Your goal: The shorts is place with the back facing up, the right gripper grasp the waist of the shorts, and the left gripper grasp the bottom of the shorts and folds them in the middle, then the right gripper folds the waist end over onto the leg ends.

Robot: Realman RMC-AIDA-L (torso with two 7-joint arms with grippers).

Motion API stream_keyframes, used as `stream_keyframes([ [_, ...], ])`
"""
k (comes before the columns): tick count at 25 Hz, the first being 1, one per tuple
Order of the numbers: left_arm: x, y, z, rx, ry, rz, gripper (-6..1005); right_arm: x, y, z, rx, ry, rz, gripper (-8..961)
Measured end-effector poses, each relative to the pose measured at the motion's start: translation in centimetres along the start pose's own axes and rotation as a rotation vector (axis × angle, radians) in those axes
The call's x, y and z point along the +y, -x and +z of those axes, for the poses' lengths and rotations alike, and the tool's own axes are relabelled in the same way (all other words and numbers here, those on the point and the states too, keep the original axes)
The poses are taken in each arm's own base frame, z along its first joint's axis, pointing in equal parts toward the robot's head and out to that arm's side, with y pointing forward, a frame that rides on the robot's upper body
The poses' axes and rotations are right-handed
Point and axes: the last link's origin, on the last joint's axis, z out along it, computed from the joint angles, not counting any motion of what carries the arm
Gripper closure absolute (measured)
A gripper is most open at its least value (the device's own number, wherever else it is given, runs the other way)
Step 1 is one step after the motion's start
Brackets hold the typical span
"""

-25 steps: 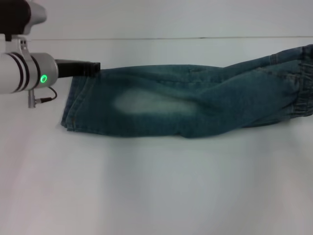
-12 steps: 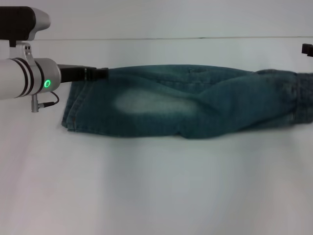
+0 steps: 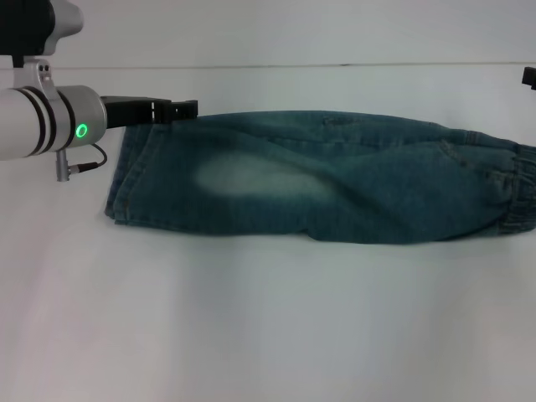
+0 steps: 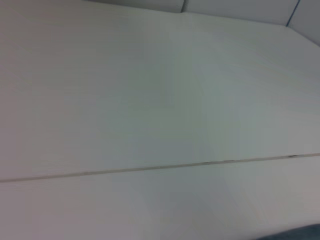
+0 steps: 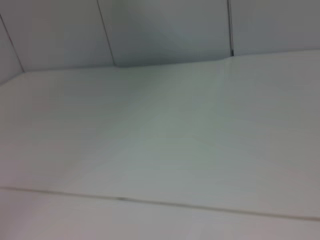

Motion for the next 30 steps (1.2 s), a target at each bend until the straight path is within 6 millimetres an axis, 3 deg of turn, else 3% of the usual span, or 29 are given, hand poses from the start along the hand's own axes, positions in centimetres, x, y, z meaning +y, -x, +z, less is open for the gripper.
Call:
stream_keyframes([
  [8,1.5,-0.4,-1.2,-0.025,0.127,0.012,50,1.5,-3.5,-3.7,-0.146,0.103,0.119,216],
  [18,4.5,-0.4,-2.6,-0.040,0.353,0.057,49,1.9,-10.4,-7.7,-0.173,0.175,0.291,217],
  [30,5.8,0.1,-3.7,-0.026,0.482,0.114,49,1.9,-15.1,-10.9,-0.176,0.119,0.339,218],
])
